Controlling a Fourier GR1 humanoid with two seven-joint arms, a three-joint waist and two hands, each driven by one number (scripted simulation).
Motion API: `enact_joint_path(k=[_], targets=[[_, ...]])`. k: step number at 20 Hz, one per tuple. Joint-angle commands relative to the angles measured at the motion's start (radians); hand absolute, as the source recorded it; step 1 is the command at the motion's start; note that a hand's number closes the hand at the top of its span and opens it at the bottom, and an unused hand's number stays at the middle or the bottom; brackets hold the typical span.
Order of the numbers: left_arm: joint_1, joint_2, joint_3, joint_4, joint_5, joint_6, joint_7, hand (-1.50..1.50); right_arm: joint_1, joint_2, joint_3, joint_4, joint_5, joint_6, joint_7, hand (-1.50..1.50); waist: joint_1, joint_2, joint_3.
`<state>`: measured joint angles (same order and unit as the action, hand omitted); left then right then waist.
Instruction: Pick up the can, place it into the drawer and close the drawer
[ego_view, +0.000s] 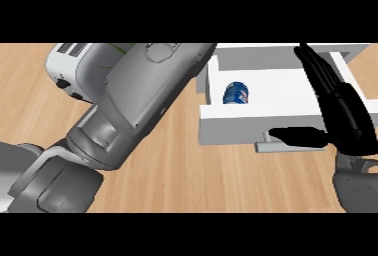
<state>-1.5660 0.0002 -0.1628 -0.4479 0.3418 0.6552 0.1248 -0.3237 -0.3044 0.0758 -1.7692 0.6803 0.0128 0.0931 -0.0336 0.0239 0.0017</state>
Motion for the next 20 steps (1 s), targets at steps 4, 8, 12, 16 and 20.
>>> enact_joint_path(k=[4,8,12,16,20], targets=[[-0.001,0.034,0.043,0.05,0.014,-0.081,-0.034,-1.5,-0.12,0.016,0.075,0.269,0.193,-0.09,-0.05,-1.5,0.023,-0.007,-0.001],[-0.009,0.055,0.055,0.018,0.016,-0.083,-0.008,-1.5,-0.217,0.097,0.089,0.507,0.278,-0.22,-0.079,-1.5,0.051,-0.009,-0.001],[0.057,0.056,0.051,0.0,-0.001,-0.089,-0.032,-1.5,-0.279,0.099,0.036,0.689,0.279,-0.322,-0.18,-1.5,0.049,-0.014,-0.001],[0.098,0.061,0.039,-0.048,-0.018,-0.061,-0.024,-1.5,-0.391,0.116,-0.015,0.878,0.322,-0.425,-0.169,-1.5,0.068,-0.016,-0.001],[0.069,0.114,0.028,-0.112,-0.021,-0.096,0.083,-1.5,-0.492,0.123,-0.059,1.016,0.355,-0.536,-0.159,-1.5,0.086,-0.019,-0.001]])
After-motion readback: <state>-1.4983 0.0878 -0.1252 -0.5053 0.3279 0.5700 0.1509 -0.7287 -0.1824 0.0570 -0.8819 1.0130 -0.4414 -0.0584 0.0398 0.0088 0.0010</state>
